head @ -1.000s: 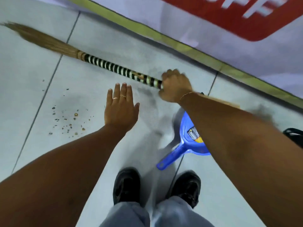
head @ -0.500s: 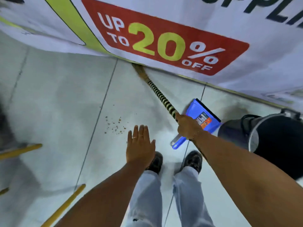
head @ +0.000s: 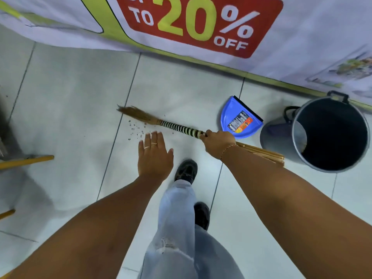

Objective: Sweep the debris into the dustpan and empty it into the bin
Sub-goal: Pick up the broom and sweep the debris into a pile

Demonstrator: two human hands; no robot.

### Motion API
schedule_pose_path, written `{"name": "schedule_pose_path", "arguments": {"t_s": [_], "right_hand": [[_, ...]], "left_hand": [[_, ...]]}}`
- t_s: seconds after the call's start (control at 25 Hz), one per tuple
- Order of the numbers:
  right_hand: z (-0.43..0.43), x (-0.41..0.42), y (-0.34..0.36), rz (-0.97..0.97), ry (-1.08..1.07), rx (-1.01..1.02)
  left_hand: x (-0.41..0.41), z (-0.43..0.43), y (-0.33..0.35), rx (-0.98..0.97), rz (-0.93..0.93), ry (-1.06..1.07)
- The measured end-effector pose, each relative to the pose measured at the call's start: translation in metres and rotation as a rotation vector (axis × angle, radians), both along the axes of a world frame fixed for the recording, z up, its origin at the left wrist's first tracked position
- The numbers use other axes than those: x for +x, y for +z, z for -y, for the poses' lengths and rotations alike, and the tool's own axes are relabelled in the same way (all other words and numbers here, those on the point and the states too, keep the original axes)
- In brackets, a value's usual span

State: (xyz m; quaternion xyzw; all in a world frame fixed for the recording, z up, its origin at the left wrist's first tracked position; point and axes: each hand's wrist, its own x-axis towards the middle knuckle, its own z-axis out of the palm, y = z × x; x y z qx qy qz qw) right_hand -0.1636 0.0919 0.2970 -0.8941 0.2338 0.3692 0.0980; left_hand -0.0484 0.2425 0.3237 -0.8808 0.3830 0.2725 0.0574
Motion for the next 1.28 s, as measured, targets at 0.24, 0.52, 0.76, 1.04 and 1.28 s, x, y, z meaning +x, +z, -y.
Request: {"name": "schedule_pose_path", "arguments": {"t_s": [0.24,0.52,0.76,1.04,1.28], "right_hand": [[-0.042,-0.106,0.043,0.14,-0.267,0.009],[-0.117,-0.101,0.035,0.06,-0.805,0.106],[-0.198,-0.046,0.028,0.036,-0.797,0.232],[-0.257,-0.018,0.045,0.141,-0.742,0.201],[-0.288,-0.032,0.063,0.115,-1.126,0.203]], "left_hand": [[-0.044,-0.05,0.031,0.003,0.008,-0.06],[-0.049,-0.054,0.029,-0.016,-0.008,-0.096],[-0.025,-0.087,0.031,-0.041,-0.017,-0.116],[0.03,-0.155,0.046,0.008,0.045,-0.134],[0.031,-0.184,0.058,-0.013,-0.044,-0.156]]}}
